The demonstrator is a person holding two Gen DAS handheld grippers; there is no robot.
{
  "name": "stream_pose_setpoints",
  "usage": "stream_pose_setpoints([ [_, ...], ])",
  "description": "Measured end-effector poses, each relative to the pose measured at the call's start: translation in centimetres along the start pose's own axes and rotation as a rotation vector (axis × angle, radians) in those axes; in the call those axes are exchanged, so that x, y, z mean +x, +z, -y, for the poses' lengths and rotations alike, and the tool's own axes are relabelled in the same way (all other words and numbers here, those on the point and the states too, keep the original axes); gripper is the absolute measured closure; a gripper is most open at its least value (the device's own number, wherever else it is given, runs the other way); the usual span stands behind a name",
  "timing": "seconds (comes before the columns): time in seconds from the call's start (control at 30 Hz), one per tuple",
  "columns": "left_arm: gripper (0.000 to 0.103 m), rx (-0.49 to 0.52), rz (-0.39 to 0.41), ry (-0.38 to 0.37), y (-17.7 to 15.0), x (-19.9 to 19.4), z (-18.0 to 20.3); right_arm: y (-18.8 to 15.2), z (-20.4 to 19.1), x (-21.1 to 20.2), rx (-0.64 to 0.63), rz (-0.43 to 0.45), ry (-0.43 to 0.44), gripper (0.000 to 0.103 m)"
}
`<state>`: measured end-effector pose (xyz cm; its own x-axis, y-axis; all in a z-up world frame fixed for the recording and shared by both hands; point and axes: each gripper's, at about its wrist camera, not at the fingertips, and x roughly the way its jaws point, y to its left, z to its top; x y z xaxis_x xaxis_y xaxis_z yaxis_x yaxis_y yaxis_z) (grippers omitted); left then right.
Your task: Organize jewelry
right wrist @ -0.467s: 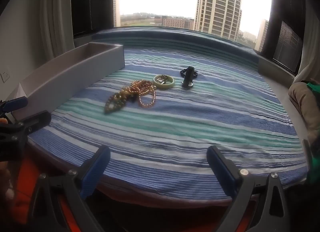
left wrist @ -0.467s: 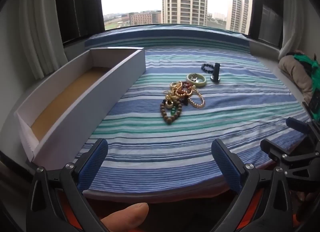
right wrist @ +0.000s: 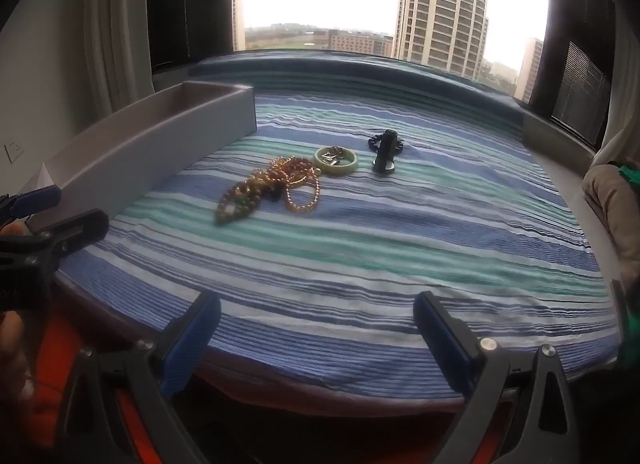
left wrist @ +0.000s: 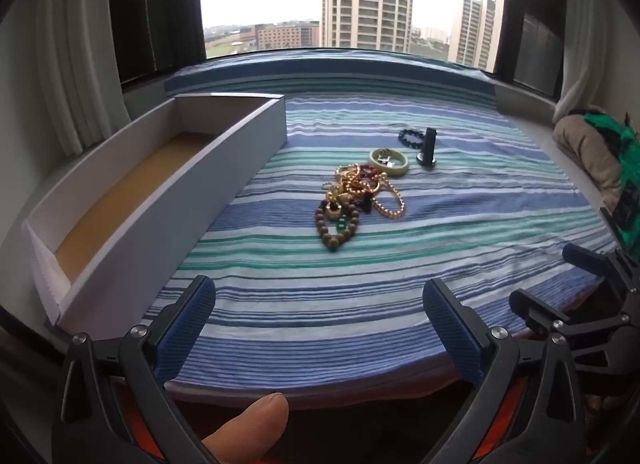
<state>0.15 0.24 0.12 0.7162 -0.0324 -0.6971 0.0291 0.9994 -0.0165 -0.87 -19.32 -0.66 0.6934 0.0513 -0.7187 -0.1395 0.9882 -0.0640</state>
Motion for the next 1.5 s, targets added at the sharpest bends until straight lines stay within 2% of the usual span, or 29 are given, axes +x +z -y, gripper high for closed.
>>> stream_pose_setpoints([
  [0.5,0.000,-0.008,-0.045,0.000,-0.1,0.6,-0.1,-0.2,-0.2,-0.1,-0.003,-0.003,0.013,0.004],
  [0.8,0.000,-0.006,-0.033,0.005,-0.1,0.4,0.0,-0.2,-0.3,-0.3,0.000,0.004,0.014,0.004],
  [1.5,0.000,-0.003,-0.067,-0.004,-0.4,1.1,0.1,-0.3,-0.4,-0.2,-0.002,0.007,0.021,0.004],
])
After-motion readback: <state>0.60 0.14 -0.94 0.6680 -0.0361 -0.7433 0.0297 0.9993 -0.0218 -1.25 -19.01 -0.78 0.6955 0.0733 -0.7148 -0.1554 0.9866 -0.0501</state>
